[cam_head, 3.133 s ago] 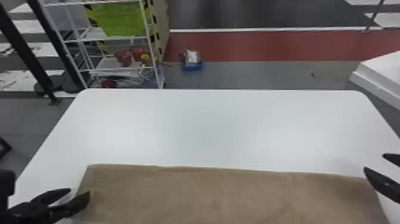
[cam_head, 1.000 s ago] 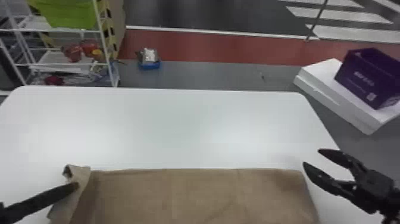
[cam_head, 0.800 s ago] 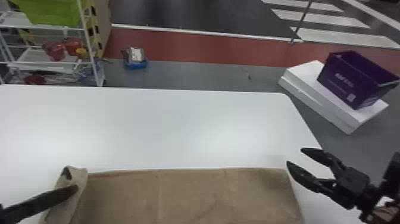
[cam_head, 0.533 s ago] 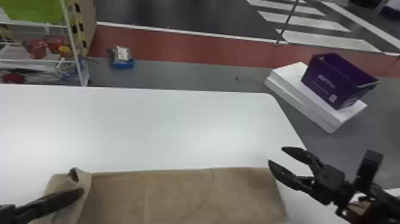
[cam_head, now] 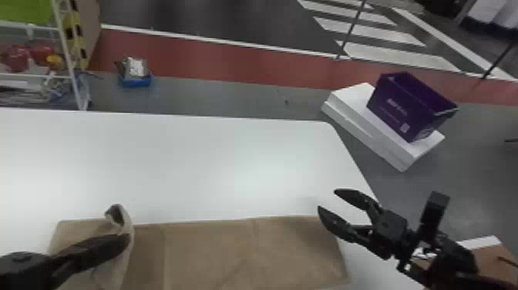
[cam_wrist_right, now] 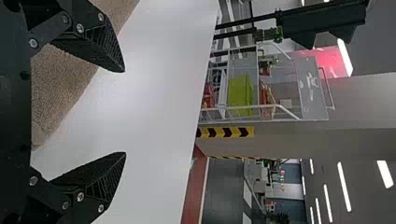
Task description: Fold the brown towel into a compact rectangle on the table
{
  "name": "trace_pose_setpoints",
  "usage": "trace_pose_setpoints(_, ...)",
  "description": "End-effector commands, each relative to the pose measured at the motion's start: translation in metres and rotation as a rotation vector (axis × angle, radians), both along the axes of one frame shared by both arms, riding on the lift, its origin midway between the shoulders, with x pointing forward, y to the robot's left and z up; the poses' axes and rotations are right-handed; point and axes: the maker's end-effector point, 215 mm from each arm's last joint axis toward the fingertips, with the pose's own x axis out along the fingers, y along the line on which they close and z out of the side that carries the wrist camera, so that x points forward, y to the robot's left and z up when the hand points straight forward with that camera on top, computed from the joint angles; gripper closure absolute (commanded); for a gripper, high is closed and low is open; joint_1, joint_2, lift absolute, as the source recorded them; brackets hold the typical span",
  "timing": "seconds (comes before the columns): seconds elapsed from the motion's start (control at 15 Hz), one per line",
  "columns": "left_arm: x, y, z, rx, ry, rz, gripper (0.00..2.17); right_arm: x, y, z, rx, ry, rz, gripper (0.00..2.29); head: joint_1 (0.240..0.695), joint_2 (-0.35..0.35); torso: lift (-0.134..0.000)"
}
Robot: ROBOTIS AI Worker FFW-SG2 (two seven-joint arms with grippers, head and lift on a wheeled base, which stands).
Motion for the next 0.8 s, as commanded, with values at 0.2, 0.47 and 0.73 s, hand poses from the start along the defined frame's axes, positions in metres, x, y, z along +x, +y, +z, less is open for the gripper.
trace_pose_setpoints(0.2, -0.019, -0.053, 0.025, 0.002, -0.035, -0.089, 1.35, 0.005, 0.007, -0.002, 0.001, -0.004, 0.015, 0.29, 0.695, -0.350, -0.123)
trace_pose_setpoints(0.47, -0.005, -0.068, 0.020, 0.053, -0.048, -0.095, 1.35, 0.007, 0.006, -0.004, -0.007, -0.012, 0.028, 0.29, 0.695, -0.350, -0.123)
trace_pose_setpoints(0.73, 0.005, -0.091, 0.022, 0.082, -0.080, -0.115, 1.35, 0.009, -0.012, 0.002, -0.012, -0.011, 0.018, 0.29, 0.695, -0.350, -0.123)
